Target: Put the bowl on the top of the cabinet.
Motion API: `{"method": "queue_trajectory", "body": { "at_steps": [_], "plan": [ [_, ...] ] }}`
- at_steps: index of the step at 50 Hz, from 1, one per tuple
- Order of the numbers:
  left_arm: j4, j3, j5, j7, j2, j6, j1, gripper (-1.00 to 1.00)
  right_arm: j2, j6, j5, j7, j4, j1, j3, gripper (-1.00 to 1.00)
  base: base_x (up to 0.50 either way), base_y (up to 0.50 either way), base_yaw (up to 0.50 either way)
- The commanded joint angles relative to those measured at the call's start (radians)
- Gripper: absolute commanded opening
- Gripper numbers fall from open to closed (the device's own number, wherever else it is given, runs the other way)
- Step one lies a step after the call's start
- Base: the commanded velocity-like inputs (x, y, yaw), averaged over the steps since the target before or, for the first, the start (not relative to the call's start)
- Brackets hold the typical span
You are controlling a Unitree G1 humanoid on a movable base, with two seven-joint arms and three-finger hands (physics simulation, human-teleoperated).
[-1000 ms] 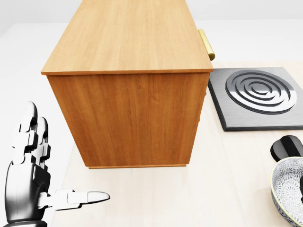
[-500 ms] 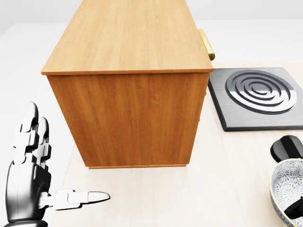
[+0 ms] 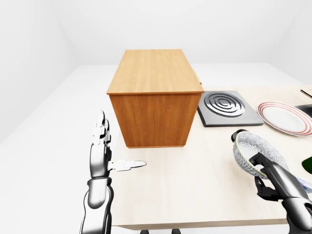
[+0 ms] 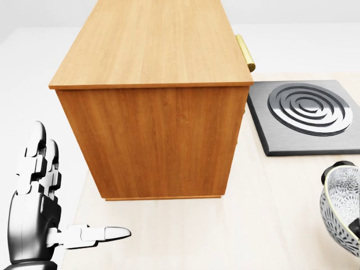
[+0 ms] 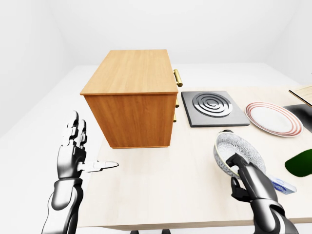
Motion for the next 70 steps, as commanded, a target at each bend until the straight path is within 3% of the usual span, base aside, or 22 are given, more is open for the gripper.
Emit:
{"method": "queue_trajectory", "body": {
  "at_steps": [1,8,14,15,17,18,20,21,23,28,30,33,37,42,60,70],
  "plan": [
    [0.006,0.0,-0.001,-0.001,0.001,0.0,-0.003,1.0,0.017,0.0,0.112,0.197,-0.268,-0.046,-0.095,-1.0,0.0,0.0,0.0],
    [-0.003,-0.002,-0.001,-0.005,0.001,0.0,0.0,1.0,-0.032,0.0,0.173,0.222,-0.391,-0.127,-0.134,-1.0,0.0,0.0,0.0],
    [-0.001,-0.004,-0.001,-0.006,0.0,0.0,0.002,1.0,-0.189,0.0,0.13,0.222,-0.316,-0.278,-0.076,-1.0,0.0,0.0,0.0],
    [0.001,-0.005,-0.001,-0.007,0.001,0.0,0.001,1.0,-0.246,0.0,0.094,0.222,-0.255,-0.34,-0.047,-1.0,0.0,0.0,0.0],
    [-0.003,-0.004,-0.002,-0.007,0.001,0.0,0.001,1.0,-0.31,0.038,0.089,0.222,-0.19,-0.41,-0.003,-1.0,0.0,0.0,0.0],
    [-0.004,-0.004,-0.002,-0.007,0.001,0.0,0.001,1.0,-0.342,0.037,0.068,0.222,-0.156,-0.431,0.014,-1.0,0.0,0.0,0.0],
    [0.0,-0.004,-0.003,-0.008,0.001,0.0,-0.001,1.0,-0.388,0.097,0.086,0.222,-0.062,-0.514,0.064,-1.0,0.0,0.0,0.0],
    [0.002,-0.004,-0.004,-0.009,0.001,0.0,-0.001,1.0,-0.436,0.069,0.047,0.2,0.02,-0.551,0.095,-1.0,0.0,0.0,0.0],
    [0.005,-0.001,-0.006,-0.008,0.001,0.0,-0.003,1.0,-0.504,0.072,0.033,0.15,0.185,-0.663,0.157,-1.0,0.0,0.0,0.0],
    [-0.005,-0.007,-0.005,-0.011,0.0,0.0,0.0,1.0,-0.579,0.08,0.018,0.112,0.413,-0.855,0.266,-1.0,0.0,0.0,0.0],
    [0.001,-0.005,-0.006,-0.01,0.001,0.0,0.002,1.0,-0.625,0.039,-0.02,0.06,0.646,-1.036,0.344,-1.0,0.0,0.0,0.0],
    [0.008,-0.006,-0.005,-0.01,0.001,0.0,-0.001,1.0,-0.644,0.007,-0.053,0.006,0.874,-1.211,0.408,-1.0,0.0,0.0,0.0],
    [0.005,-0.006,-0.007,-0.01,0.001,0.0,-0.002,1.0,-0.638,0.0,-0.108,-0.084,1.252,-1.497,0.489,-1.0,0.0,0.0,0.0],
    [-0.002,-0.006,-0.008,-0.01,0.0,0.0,0.002,1.0,-0.608,0.0,-0.155,-0.167,1.529,-1.691,0.54,-1.0,0.0,0.0,0.0],
    [0.024,-0.003,-0.015,-0.011,0.002,0.0,-0.01,1.0,-0.537,0.0,-0.375,-0.346,1.632,-1.863,0.592,-1.0,0.0,0.0,0.0],
    [0.019,0.001,-0.024,-0.014,0.002,0.0,-0.014,1.0,-0.416,0.0,-0.408,-0.36,1.639,-1.974,0.582,-1.0,0.0,0.0,0.0]
  ]
}}
